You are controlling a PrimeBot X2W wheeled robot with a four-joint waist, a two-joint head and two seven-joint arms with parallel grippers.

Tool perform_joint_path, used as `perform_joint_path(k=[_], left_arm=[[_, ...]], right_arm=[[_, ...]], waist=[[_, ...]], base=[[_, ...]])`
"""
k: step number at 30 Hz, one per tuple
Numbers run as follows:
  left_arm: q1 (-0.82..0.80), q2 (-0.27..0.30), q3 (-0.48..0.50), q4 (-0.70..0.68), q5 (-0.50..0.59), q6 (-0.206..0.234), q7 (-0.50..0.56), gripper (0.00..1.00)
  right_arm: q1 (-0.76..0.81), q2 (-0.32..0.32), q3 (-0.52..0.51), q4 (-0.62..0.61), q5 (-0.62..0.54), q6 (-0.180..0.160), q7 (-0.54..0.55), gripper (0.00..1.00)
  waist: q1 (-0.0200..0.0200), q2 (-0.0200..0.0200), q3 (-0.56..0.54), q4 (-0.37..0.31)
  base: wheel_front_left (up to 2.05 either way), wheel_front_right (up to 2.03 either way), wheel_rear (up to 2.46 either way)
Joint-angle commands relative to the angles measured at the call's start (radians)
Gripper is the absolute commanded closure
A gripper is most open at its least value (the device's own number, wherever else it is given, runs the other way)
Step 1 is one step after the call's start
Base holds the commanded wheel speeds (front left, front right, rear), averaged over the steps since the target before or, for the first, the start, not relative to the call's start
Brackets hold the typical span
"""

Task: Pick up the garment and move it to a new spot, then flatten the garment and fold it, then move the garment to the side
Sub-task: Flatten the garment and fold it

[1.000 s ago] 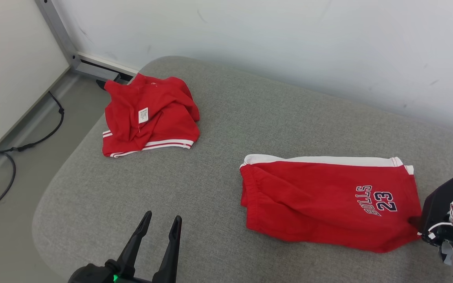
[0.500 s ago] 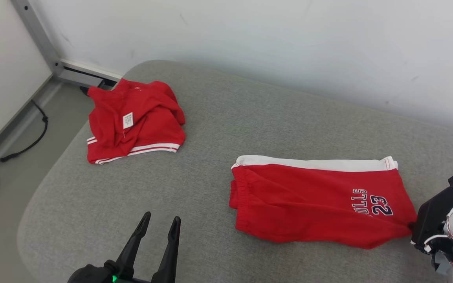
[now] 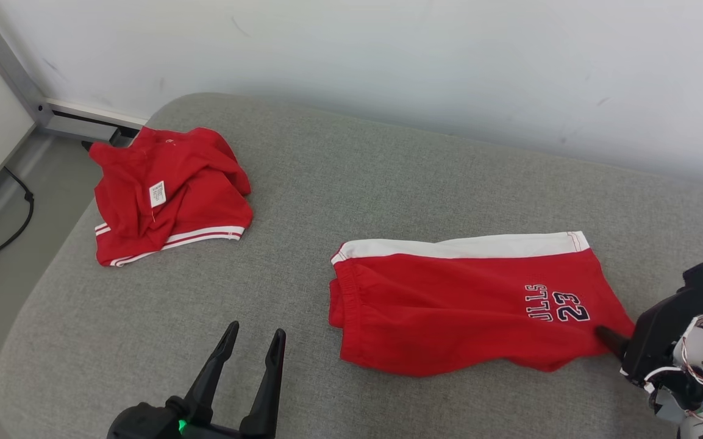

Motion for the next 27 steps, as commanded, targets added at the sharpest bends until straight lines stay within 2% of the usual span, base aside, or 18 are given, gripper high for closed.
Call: perform_joint_path(k=[1,18,19,20,22,23,27], left_arm=[[-0.008,0.006,-0.002,0.004,-0.004,-0.003,-0.004,0.00],[-0.001,0.004,-0.014,0.018,-0.021,-0.006,-0.004,0.00],[-0.001,0.005,-0.014,0.018,-0.022,-0.006,-0.004,0.00],[-0.001,0.005,-0.014,0.019,-0.023,-0.006,-0.004,0.00],[0.000,0.004,-0.013,0.019,-0.024,-0.006,-0.004,0.00],[0.000,0.004,-0.012,0.019,-0.025,-0.006,-0.004,0.00],[0.003,0.004,-0.010,0.021,-0.028,-0.007,-0.004,0.00]], right_arm=[[-0.028,-0.005,0.001,0.018,0.005,0.000,-0.012,0.00],[-0.105,-0.002,0.034,0.218,-0.035,0.000,-0.034,0.00],[-0.108,-0.002,0.032,0.227,-0.038,0.000,-0.031,0.20],[-0.109,-0.001,0.031,0.233,-0.040,0.000,-0.031,0.51],[-0.109,0.000,0.032,0.245,-0.045,0.000,-0.030,0.92],[-0.110,0.000,0.033,0.247,-0.047,0.000,-0.031,1.00],[-0.100,-0.002,0.044,0.239,-0.041,0.000,-0.023,1.00]], waist=[[-0.0001,-0.0001,0.002,0.004],[-0.0001,-0.0001,-0.009,0.060],[-0.0001,-0.0001,-0.009,0.062],[-0.0001,-0.0001,-0.010,0.063],[-0.0001,-0.0001,-0.010,0.064],[-0.0001,-0.0001,-0.010,0.064],[-0.0001,-0.0001,-0.012,0.060]], base=[[0.00,0.00,0.00],[0.00,0.00,0.00],[0.00,0.00,0.00],[0.00,0.00,0.00],[0.00,0.00,0.00],[0.00,0.00,0.00],[0.00,0.00,0.00]])
